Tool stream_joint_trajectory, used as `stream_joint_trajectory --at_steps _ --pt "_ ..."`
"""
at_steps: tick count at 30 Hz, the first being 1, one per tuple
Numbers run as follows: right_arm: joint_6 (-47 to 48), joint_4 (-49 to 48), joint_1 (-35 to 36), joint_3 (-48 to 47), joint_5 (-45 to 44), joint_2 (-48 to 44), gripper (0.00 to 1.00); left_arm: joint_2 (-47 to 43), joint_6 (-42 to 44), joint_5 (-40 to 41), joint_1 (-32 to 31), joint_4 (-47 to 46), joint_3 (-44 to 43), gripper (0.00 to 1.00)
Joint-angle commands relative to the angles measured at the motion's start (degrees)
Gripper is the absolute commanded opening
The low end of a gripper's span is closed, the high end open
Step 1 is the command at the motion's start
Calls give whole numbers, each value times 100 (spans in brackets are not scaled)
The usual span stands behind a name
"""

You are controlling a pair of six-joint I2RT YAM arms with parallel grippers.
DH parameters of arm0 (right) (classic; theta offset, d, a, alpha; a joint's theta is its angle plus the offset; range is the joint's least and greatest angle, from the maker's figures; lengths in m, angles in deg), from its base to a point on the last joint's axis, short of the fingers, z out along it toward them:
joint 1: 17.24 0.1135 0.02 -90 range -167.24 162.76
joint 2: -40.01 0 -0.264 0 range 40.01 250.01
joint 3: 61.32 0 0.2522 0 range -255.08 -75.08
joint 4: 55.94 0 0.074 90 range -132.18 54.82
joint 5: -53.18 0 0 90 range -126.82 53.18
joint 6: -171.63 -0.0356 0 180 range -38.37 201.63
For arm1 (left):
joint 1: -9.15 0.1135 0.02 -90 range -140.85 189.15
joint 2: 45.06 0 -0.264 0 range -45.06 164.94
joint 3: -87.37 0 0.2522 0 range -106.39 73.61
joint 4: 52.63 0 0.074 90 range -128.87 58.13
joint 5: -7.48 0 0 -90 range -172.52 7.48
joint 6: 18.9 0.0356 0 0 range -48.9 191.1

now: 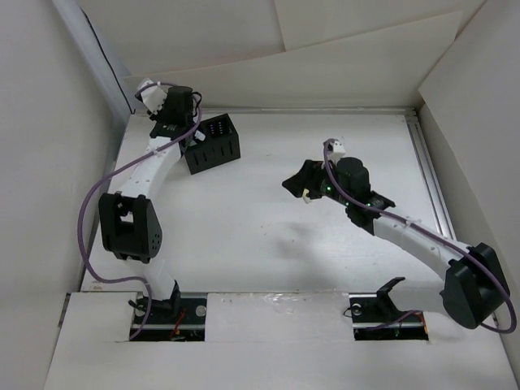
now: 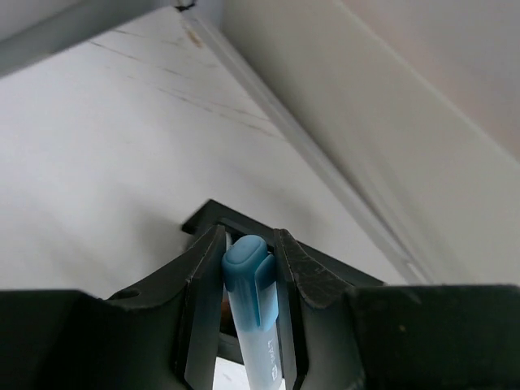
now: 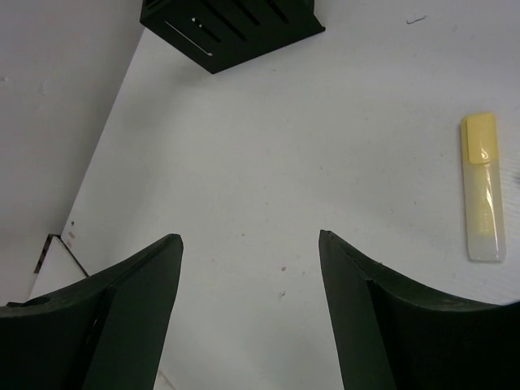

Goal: Sort the stationery into containers
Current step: Place the pen in the storage box.

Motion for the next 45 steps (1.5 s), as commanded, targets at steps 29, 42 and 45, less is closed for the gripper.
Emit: stream_joint_trajectory --at_steps 29,42,45 --pt "138 -179 -274 98 -636 566 75 1092 1147 1626 -257 -540 -639 0" --pt "23 -232 -274 98 -1313 918 75 1092 1331 1942 -257 -716 -480 0" --pt "23 -232 -274 98 -1314 918 75 1092 1332 1942 -257 -716 -621 0"
